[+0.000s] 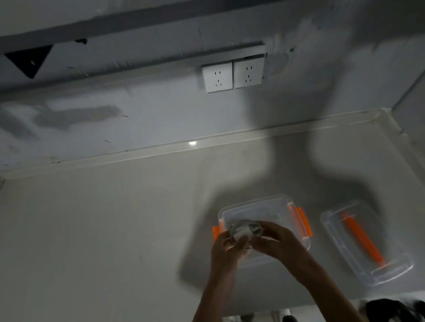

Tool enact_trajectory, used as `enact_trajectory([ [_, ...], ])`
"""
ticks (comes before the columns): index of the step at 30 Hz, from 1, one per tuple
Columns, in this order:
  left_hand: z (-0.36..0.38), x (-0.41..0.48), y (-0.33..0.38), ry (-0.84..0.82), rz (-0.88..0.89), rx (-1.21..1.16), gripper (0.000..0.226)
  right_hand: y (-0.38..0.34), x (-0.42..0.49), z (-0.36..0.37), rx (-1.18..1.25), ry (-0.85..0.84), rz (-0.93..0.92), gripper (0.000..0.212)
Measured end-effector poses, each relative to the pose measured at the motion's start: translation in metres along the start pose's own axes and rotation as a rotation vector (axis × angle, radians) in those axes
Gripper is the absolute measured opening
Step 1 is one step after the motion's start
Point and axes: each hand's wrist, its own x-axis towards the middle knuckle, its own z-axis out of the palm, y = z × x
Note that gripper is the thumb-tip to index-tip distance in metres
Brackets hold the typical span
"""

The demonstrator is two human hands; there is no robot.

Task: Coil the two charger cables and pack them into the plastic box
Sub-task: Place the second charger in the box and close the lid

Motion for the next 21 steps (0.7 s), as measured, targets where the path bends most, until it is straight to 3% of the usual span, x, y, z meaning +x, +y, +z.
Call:
enact_trajectory([
  [2, 0.007, 0.007, -0.005, -0.150, -0.044, -0.214, 0.031, 0.002, 0.005, -0.004, 0.067, -0.033, 0.038, 0.028],
  [4, 0.017, 0.012, -0.010, -0.198, -0.136, -0.380, 0.041, 0.003, 0.011, -0.012, 0.053, 0.065, 0.058, 0.027],
  [7, 0.033, 0.024, -0.023, -0.039, -0.305, -0.404, 0.042, 0.012, 0.023, -0.038, -0.414, 0.464, 0.006, 0.040],
  [8, 0.038, 0.028, -0.026, -0.001, -0.340, -0.398, 0.041, 0.016, 0.025, -0.048, -0.595, 0.520, -0.005, 0.045],
  [11, 0.057, 0.036, -0.027, 0.087, -0.420, -0.416, 0.040, 0.026, 0.027, -0.073, -0.850, 0.424, 0.145, 0.063],
  [16, 0.089, 0.054, -0.031, 0.305, -0.455, -0.495, 0.039, 0.042, 0.026, -0.093, -0.909, 0.289, 0.134, 0.071],
  [21, 0.115, 0.072, -0.042, 0.373, -0.579, -0.532, 0.017, 0.043, 0.033, -0.106, -0.874, 0.189, 0.163, 0.068],
])
